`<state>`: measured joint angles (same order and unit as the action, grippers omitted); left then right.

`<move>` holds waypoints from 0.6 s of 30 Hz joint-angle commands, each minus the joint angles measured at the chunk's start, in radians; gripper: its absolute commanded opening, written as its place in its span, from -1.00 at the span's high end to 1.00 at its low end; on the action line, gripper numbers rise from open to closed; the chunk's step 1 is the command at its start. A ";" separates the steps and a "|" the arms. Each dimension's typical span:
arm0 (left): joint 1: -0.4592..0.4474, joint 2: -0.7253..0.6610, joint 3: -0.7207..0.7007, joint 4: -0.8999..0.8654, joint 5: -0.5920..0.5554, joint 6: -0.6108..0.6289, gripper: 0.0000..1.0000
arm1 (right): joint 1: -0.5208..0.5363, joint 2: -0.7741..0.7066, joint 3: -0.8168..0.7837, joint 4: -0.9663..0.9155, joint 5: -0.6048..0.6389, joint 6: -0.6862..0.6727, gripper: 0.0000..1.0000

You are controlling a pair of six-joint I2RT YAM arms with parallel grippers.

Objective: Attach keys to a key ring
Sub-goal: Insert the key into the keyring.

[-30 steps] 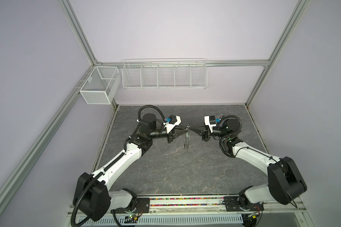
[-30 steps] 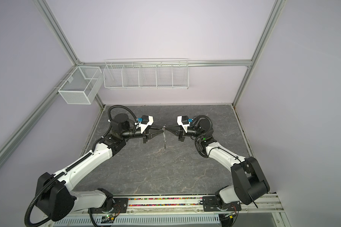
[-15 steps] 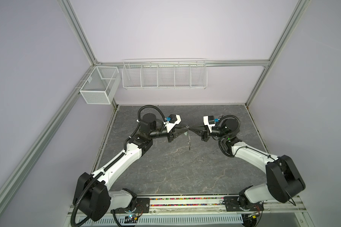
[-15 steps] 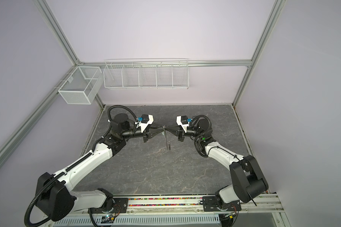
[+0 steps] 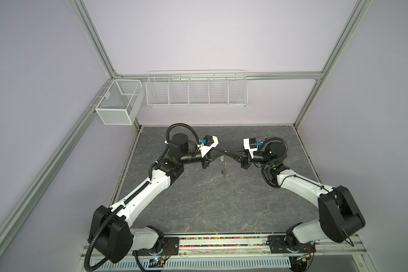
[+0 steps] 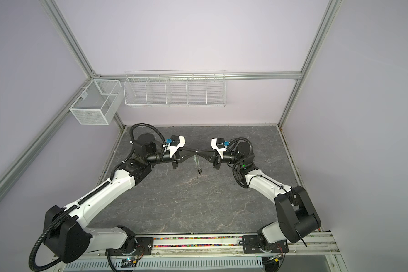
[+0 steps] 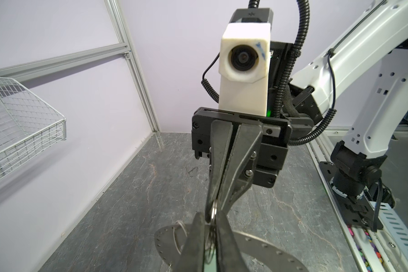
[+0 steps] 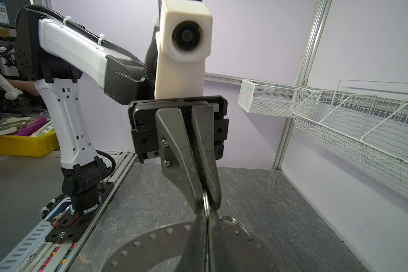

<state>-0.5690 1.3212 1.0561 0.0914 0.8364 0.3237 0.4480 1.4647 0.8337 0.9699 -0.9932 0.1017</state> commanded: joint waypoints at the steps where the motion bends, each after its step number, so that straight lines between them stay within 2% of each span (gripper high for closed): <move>1: -0.016 0.013 0.040 -0.071 -0.007 0.053 0.84 | 0.004 0.006 0.028 0.050 -0.022 0.011 0.86; 4: -0.019 0.014 0.042 -0.085 -0.014 0.066 0.91 | 0.003 0.006 0.029 0.053 -0.023 0.012 0.86; 9: -0.019 0.009 0.038 -0.090 -0.028 0.071 0.90 | -0.002 0.008 0.022 0.081 -0.021 0.033 0.85; 11: -0.019 0.009 0.039 -0.093 -0.029 0.076 1.00 | -0.002 0.008 0.024 0.076 -0.025 0.031 0.86; 13: -0.019 0.010 0.048 -0.103 -0.029 0.078 1.00 | -0.002 0.007 0.029 0.048 -0.033 0.017 0.85; 16: -0.019 0.017 0.096 -0.199 -0.049 0.122 1.00 | -0.009 -0.033 0.039 -0.154 -0.033 -0.119 0.68; 18: -0.024 0.024 0.143 -0.302 -0.086 0.165 1.00 | -0.007 -0.095 0.089 -0.465 0.005 -0.347 0.50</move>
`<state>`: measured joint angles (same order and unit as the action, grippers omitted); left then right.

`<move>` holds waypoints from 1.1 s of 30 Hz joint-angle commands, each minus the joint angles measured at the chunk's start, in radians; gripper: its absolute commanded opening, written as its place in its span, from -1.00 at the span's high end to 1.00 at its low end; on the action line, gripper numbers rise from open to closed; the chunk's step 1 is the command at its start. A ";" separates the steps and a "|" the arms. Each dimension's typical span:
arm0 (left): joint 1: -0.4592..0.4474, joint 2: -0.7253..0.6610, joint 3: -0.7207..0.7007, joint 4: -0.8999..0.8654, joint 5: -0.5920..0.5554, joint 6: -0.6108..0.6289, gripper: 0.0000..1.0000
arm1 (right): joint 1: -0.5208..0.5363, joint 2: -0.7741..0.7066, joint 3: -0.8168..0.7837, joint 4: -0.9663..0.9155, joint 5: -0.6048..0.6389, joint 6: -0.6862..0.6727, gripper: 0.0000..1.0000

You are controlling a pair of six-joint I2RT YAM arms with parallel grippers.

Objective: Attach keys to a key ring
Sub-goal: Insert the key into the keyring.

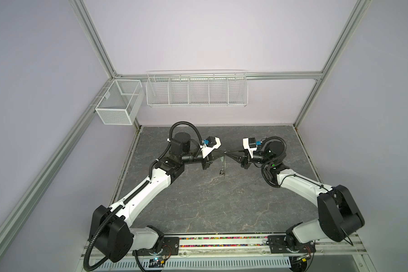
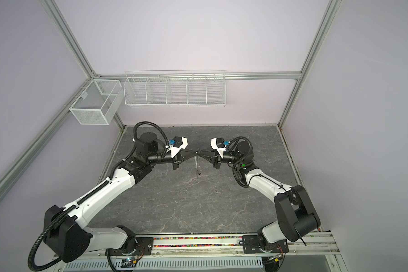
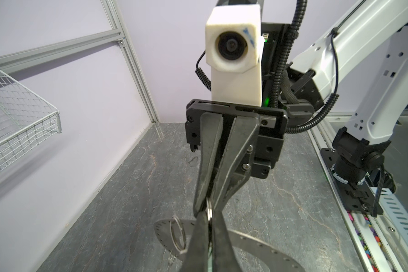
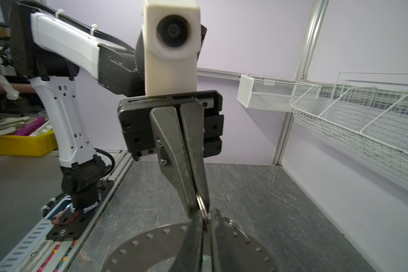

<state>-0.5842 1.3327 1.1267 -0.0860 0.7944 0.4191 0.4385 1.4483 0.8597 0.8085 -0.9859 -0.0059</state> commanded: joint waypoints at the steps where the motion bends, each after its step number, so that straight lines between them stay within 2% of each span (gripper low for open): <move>1: -0.013 0.017 0.098 -0.177 -0.063 0.090 1.00 | 0.004 -0.102 0.088 -0.447 0.016 -0.339 0.45; 3: -0.024 0.037 0.164 -0.302 -0.110 0.128 1.00 | 0.003 -0.143 0.134 -0.684 0.066 -0.524 0.42; 7: -0.046 0.087 0.285 -0.495 -0.173 0.167 1.00 | 0.003 -0.190 0.160 -0.843 0.112 -0.665 0.45; 12: -0.075 0.138 0.397 -0.618 -0.192 0.147 1.00 | 0.012 -0.203 0.151 -0.846 0.123 -0.676 0.51; 16: -0.097 0.162 0.454 -0.679 -0.194 0.134 1.00 | 0.031 -0.216 0.139 -0.846 0.187 -0.699 0.49; 27: -0.124 0.170 0.468 -0.719 -0.190 0.145 1.00 | 0.041 -0.260 0.092 -0.805 0.313 -0.693 0.49; 33: -0.138 0.177 0.471 -0.716 -0.195 0.146 1.00 | 0.049 -0.250 0.090 -0.783 0.263 -0.669 0.50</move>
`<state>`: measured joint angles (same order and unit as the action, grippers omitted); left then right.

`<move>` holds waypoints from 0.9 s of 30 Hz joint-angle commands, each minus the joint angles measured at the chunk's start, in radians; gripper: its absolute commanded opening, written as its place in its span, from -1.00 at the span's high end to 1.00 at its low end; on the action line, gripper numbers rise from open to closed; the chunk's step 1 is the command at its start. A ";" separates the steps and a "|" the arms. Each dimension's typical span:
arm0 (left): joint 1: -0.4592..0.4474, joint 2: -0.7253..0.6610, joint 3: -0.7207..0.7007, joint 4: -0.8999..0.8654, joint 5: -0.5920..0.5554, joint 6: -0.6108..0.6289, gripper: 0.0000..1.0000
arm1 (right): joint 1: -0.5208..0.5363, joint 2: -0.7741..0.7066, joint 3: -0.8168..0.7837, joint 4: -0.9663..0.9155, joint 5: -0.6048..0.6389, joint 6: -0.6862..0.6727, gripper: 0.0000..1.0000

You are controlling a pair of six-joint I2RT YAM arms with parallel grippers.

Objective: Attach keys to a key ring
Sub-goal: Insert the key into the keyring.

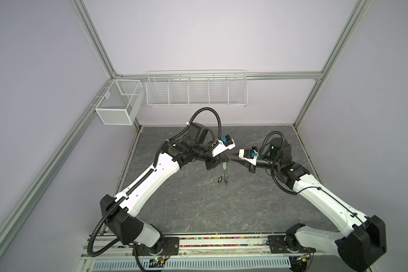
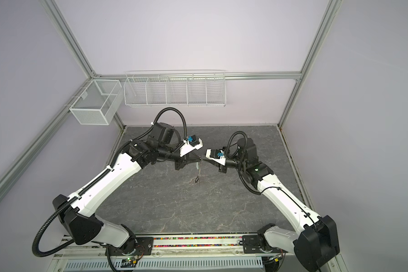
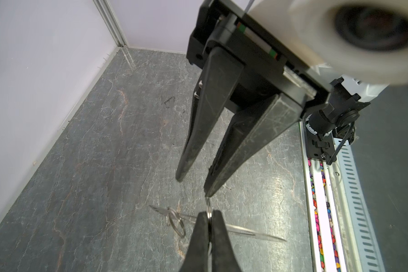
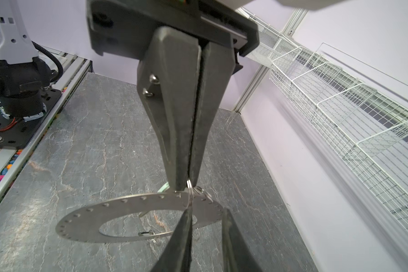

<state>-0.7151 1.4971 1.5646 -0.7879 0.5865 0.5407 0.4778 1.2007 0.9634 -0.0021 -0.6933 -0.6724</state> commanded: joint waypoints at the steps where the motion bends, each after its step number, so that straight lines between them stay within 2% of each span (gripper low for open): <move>1: -0.009 0.014 0.035 -0.016 0.009 0.025 1.00 | 0.013 0.000 -0.015 0.028 -0.041 -0.002 0.50; 8: -0.013 0.013 0.032 -0.013 -0.022 0.025 1.00 | 0.019 0.000 -0.002 -0.027 -0.081 -0.033 0.51; 12: -0.014 0.006 0.028 -0.014 -0.012 0.033 1.00 | 0.021 -0.004 0.005 -0.067 -0.049 -0.050 0.54; 22: -0.035 0.010 0.031 -0.040 -0.003 0.068 1.00 | 0.032 0.012 0.004 -0.010 -0.048 -0.009 0.60; 27: -0.039 0.011 0.033 -0.048 -0.005 0.083 1.00 | 0.039 0.019 0.008 -0.021 -0.039 -0.015 0.72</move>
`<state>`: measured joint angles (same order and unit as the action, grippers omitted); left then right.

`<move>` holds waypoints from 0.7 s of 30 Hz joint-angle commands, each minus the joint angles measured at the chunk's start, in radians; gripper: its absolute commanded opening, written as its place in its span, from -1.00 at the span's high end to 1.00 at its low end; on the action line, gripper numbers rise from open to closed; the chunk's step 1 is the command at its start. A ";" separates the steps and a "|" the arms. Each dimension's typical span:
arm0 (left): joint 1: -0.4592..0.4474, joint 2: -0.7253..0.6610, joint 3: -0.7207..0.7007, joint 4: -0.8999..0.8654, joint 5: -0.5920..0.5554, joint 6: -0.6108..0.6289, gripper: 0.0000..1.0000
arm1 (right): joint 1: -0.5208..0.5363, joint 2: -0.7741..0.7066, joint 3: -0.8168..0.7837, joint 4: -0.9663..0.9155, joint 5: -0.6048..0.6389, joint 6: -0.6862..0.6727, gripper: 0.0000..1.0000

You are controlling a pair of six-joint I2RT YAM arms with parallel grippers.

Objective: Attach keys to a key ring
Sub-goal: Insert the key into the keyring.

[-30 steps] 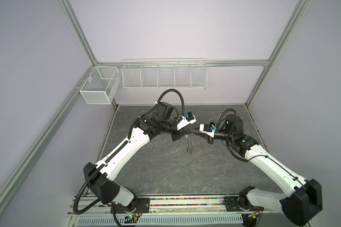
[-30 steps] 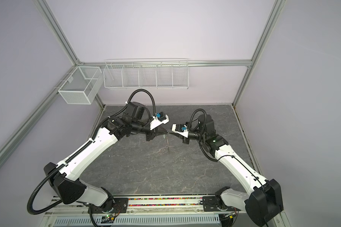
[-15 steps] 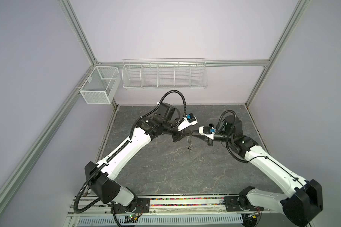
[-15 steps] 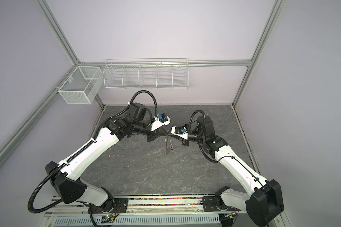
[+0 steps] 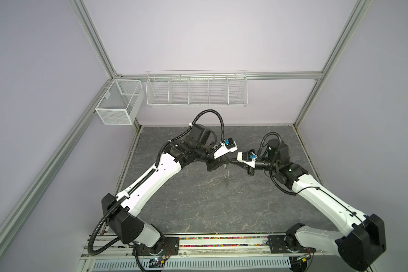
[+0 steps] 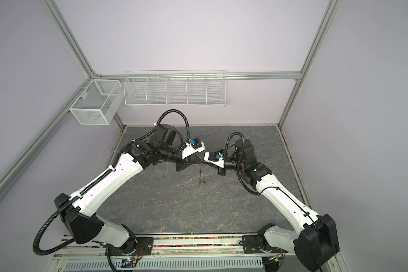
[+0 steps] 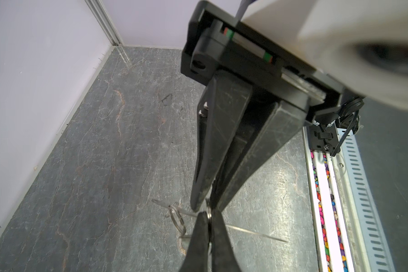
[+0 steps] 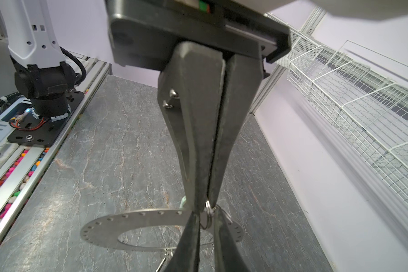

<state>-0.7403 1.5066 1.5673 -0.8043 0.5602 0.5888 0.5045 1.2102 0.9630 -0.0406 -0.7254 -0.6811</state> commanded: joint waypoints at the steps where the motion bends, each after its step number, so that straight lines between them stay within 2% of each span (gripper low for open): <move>1: -0.014 0.000 0.030 -0.034 0.023 0.040 1.00 | 0.013 0.009 0.007 0.018 -0.010 -0.006 0.75; 4: -0.014 -0.001 0.028 -0.039 0.025 0.055 1.00 | 0.015 0.015 0.006 0.018 -0.017 -0.002 0.85; 9: -0.014 -0.004 0.025 -0.043 0.007 0.071 1.00 | 0.014 0.024 -0.001 0.036 -0.016 0.031 0.86; 14: -0.014 -0.030 -0.013 0.009 -0.024 0.064 0.79 | 0.014 0.028 -0.028 0.106 -0.006 0.099 0.85; 18: -0.007 -0.066 -0.064 0.085 -0.074 0.025 0.44 | 0.013 0.035 -0.040 0.138 0.000 0.137 0.86; 21: 0.019 -0.099 -0.115 0.156 -0.088 -0.030 0.30 | 0.011 0.038 -0.048 0.166 0.000 0.162 0.85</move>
<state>-0.7395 1.4464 1.4879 -0.7223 0.4931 0.6006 0.5121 1.2446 0.9329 0.0479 -0.7181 -0.5606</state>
